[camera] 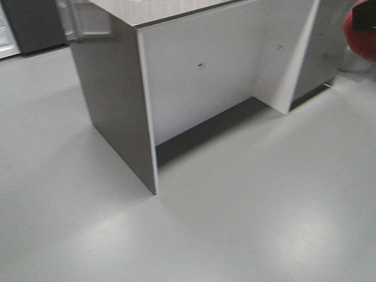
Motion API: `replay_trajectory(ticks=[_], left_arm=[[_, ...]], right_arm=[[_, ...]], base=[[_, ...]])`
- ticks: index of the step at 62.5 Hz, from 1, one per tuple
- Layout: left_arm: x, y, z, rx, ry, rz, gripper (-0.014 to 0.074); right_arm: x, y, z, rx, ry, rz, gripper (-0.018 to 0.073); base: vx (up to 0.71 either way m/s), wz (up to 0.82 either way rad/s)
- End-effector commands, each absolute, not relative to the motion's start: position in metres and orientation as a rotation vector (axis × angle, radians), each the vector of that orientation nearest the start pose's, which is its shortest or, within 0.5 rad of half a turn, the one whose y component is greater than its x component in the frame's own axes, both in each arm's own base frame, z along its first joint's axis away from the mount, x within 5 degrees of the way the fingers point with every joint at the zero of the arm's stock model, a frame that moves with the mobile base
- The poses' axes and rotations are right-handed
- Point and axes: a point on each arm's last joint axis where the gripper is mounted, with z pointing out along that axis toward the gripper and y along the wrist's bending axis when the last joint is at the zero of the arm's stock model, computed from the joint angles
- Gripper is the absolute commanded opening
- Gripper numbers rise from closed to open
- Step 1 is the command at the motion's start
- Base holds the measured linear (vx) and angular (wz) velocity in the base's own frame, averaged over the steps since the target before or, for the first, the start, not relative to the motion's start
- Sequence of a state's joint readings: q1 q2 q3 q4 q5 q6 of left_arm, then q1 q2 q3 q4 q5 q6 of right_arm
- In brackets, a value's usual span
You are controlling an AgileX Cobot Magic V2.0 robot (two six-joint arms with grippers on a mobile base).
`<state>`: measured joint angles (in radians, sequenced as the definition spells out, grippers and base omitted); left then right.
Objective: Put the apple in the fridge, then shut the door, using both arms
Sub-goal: 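Drive the base away from the counter toward the open refrigerator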
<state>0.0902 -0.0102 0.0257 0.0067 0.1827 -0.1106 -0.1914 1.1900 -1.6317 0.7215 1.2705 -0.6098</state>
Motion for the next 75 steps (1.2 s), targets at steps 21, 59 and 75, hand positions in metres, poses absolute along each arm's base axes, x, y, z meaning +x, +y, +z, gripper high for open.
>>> replay_trajectory(ticks=[21,59,75], left_arm=[[0.0563,0.005,0.1863,-0.168,1.614,-0.023,-0.0006],[0.0563,0.005,0.1863,-0.168,1.614,-0.023,-0.0006],[0.0564,0.0034,0.1863,-0.144,1.616,-0.046,-0.0006]], right_arm=[[0.192,0.0224,0.5189,-0.512,1.912,0.425,0.0069],[0.192,0.0224,0.5189,-0.514,1.911,0.424,0.0069],[0.192,0.0224,0.5189,-0.514,1.911,0.424,0.0069]], base=[[0.06,0.53],[0.09,0.51],[0.15,0.38]])
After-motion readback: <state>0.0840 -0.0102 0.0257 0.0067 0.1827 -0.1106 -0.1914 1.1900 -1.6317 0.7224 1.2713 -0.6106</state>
